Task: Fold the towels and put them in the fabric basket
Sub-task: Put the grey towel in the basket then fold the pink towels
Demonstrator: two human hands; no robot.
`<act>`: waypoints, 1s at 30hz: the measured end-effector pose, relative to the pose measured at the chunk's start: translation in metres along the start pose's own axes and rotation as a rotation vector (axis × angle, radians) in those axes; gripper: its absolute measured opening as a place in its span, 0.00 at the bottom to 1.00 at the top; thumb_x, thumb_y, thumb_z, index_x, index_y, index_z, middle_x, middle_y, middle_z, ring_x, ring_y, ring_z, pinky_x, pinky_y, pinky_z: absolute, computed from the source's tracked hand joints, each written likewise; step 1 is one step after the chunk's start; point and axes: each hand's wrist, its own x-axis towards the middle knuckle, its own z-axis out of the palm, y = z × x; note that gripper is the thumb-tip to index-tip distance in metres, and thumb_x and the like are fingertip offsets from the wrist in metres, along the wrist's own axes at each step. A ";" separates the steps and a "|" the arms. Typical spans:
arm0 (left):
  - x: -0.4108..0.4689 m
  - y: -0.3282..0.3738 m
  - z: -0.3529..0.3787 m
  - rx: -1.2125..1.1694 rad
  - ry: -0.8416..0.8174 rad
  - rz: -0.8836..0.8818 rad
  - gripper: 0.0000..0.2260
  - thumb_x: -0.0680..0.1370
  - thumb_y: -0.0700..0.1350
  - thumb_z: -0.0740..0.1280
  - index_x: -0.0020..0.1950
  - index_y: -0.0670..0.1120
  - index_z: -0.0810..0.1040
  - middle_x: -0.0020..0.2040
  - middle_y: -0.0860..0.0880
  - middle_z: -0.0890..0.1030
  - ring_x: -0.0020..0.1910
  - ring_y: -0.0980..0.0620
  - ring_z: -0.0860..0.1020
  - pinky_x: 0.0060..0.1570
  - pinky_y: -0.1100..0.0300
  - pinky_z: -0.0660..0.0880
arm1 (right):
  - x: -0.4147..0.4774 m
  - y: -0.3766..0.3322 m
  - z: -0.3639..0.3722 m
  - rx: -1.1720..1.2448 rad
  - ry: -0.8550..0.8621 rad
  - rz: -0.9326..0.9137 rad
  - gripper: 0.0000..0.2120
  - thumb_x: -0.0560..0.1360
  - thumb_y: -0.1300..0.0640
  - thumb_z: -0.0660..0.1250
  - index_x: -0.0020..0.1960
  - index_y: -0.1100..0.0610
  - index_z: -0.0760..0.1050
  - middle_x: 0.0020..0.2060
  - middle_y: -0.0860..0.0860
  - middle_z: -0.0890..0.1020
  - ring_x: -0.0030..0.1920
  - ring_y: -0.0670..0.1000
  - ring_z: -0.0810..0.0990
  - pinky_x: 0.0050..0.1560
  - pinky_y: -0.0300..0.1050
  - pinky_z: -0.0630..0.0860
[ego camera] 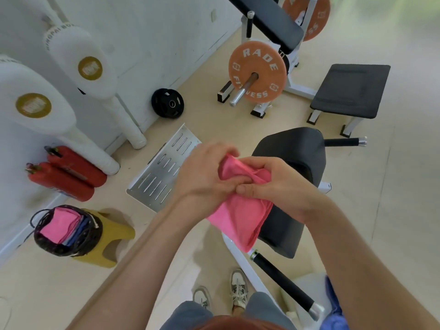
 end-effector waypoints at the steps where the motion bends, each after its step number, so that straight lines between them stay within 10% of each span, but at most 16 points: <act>1: -0.003 -0.006 -0.005 -0.107 0.092 -0.038 0.19 0.63 0.59 0.73 0.49 0.55 0.74 0.47 0.56 0.75 0.50 0.54 0.73 0.50 0.64 0.69 | 0.001 0.000 -0.001 0.090 -0.001 0.007 0.16 0.73 0.70 0.68 0.60 0.62 0.78 0.52 0.60 0.83 0.52 0.59 0.83 0.57 0.53 0.79; 3: -0.010 -0.022 -0.017 -0.340 0.141 -0.162 0.21 0.61 0.60 0.74 0.49 0.56 0.72 0.52 0.55 0.76 0.55 0.56 0.74 0.55 0.63 0.69 | 0.002 0.000 -0.008 0.308 -0.022 0.033 0.17 0.72 0.73 0.66 0.60 0.65 0.77 0.49 0.60 0.84 0.47 0.57 0.83 0.49 0.49 0.82; 10: -0.039 -0.060 -0.020 -0.928 -0.482 -0.380 0.25 0.60 0.63 0.77 0.46 0.47 0.85 0.44 0.48 0.85 0.44 0.52 0.82 0.48 0.59 0.78 | 0.016 0.001 -0.012 0.565 -0.120 0.074 0.12 0.68 0.69 0.64 0.47 0.62 0.82 0.40 0.56 0.84 0.38 0.54 0.84 0.38 0.44 0.81; 18: -0.056 -0.064 -0.047 -0.805 -0.221 -0.494 0.07 0.67 0.45 0.75 0.38 0.42 0.85 0.37 0.46 0.84 0.36 0.52 0.81 0.39 0.62 0.77 | 0.050 -0.006 0.003 0.416 0.043 0.213 0.17 0.70 0.73 0.66 0.58 0.66 0.78 0.51 0.60 0.82 0.46 0.56 0.82 0.48 0.47 0.80; 23: -0.085 -0.087 -0.073 -0.875 -0.246 -0.497 0.32 0.67 0.43 0.77 0.69 0.51 0.70 0.53 0.46 0.82 0.50 0.47 0.81 0.53 0.54 0.78 | 0.075 -0.010 0.031 0.343 -0.002 0.216 0.19 0.70 0.71 0.68 0.60 0.61 0.78 0.57 0.61 0.81 0.53 0.60 0.81 0.56 0.53 0.78; 26: -0.097 -0.103 -0.086 -1.136 -0.090 -0.646 0.41 0.61 0.54 0.81 0.71 0.51 0.68 0.57 0.44 0.80 0.55 0.47 0.79 0.59 0.49 0.73 | 0.095 -0.018 0.068 0.308 -0.206 0.225 0.23 0.68 0.70 0.70 0.62 0.61 0.77 0.55 0.59 0.83 0.51 0.56 0.83 0.48 0.46 0.81; 30: -0.119 -0.107 -0.102 -1.239 0.193 -0.853 0.11 0.67 0.48 0.73 0.46 0.44 0.84 0.44 0.44 0.85 0.43 0.49 0.83 0.52 0.49 0.78 | 0.121 -0.022 0.134 0.315 -0.265 0.275 0.14 0.72 0.63 0.67 0.58 0.61 0.79 0.52 0.57 0.84 0.50 0.53 0.82 0.48 0.45 0.80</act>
